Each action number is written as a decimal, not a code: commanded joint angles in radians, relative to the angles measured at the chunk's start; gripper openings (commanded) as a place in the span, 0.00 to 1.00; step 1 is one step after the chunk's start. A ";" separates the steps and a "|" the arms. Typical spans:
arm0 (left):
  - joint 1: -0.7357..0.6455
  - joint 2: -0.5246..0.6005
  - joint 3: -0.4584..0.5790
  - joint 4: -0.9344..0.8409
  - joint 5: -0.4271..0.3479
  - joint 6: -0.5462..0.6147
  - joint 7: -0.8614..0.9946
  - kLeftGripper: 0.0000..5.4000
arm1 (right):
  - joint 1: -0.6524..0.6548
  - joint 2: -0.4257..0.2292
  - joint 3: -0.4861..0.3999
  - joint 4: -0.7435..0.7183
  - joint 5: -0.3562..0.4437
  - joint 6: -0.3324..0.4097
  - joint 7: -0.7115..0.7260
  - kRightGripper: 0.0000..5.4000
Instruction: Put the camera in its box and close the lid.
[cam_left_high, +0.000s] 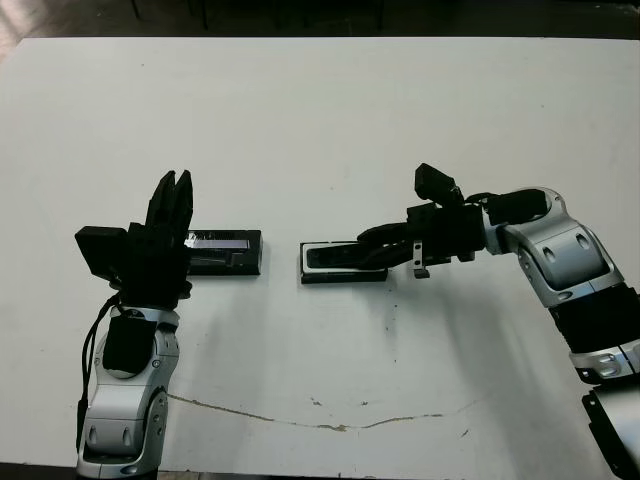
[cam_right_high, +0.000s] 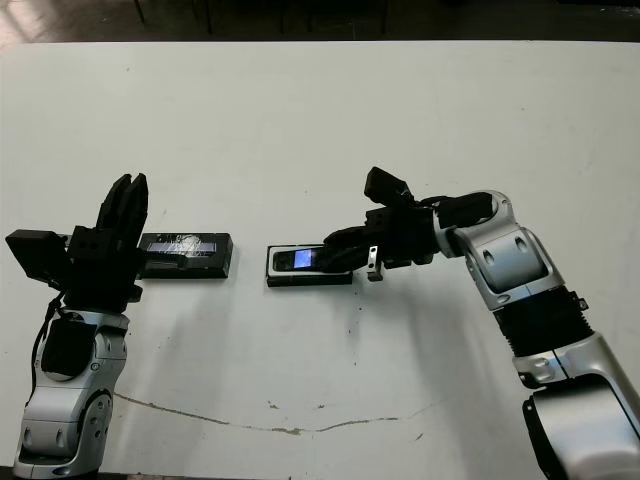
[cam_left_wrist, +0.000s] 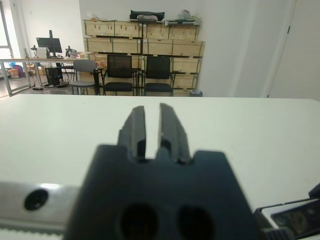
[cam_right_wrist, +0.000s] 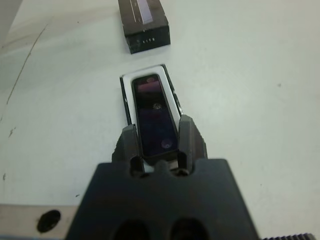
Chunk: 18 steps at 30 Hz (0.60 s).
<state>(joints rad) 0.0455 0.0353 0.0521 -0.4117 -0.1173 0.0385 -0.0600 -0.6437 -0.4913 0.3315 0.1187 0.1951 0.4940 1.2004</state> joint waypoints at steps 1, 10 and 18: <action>0.025 -0.001 -0.003 0.007 0.002 0.010 0.003 0.00 | 0.026 0.001 -0.001 -0.019 0.005 0.014 -0.015 0.00; 0.027 -0.005 -0.004 0.009 0.001 0.008 0.005 0.00 | 0.030 0.010 0.024 -0.062 -0.004 0.015 -0.025 0.00; 0.027 0.001 -0.001 0.018 -0.004 -0.008 -0.004 0.00 | 0.010 0.008 0.012 -0.059 0.010 0.046 -0.014 0.10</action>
<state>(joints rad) 0.0468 0.0324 0.0491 -0.4112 -0.1243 0.0290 -0.0618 -0.6319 -0.4902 0.3420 0.0641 0.1892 0.5393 1.1796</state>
